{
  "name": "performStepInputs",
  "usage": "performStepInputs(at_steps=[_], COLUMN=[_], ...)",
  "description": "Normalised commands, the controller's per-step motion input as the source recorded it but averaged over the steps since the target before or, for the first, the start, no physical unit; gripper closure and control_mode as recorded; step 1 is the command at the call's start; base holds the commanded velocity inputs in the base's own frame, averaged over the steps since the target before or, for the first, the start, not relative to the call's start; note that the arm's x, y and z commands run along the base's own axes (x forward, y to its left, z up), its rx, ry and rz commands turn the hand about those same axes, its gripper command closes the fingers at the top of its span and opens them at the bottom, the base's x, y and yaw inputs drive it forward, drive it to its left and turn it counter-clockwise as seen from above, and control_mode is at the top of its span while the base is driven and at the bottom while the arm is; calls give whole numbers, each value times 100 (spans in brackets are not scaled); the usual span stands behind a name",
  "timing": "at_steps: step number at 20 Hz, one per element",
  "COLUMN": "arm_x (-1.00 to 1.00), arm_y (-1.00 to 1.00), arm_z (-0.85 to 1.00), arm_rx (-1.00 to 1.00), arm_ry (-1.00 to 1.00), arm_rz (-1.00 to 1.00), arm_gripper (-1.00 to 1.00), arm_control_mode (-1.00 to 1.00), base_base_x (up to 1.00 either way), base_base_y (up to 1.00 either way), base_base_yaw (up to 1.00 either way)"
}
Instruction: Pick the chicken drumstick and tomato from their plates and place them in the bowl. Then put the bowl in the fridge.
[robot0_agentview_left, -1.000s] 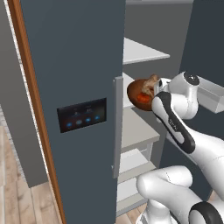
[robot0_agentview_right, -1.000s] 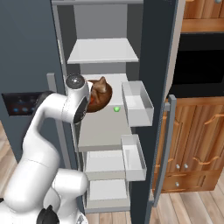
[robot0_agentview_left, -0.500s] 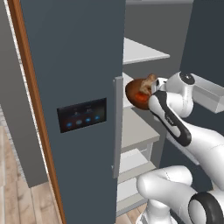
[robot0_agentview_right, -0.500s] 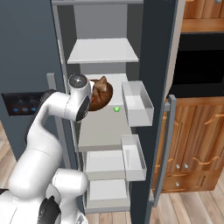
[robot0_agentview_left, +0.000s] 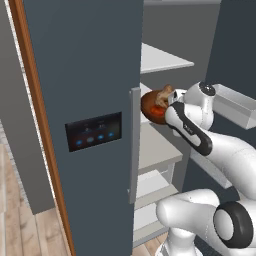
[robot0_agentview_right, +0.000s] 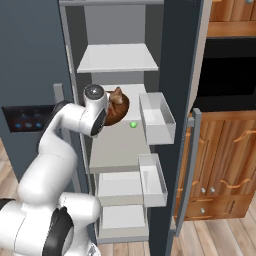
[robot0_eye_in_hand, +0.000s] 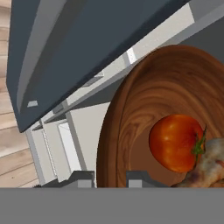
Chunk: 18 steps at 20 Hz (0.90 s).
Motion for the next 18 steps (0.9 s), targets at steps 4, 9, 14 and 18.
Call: performStepInputs(at_steps=[4, 9, 14, 18], arm_x=[29, 26, 24, 28], arm_y=[0, -2, -2, -2], arm_z=[-12, -13, -9, -10], arm_rx=[0, 0, 0, 0], arm_ry=[0, 0, 0, 0], arm_rz=[3, 2, 0, 0], arm_gripper=[100, 100, 100, 100], arm_control_mode=[-100, -100, -100, -100], base_base_x=[0, 0, 0, 0], base_base_y=[0, 0, 0, 0], base_base_yaw=[0, 0, 0, 0])
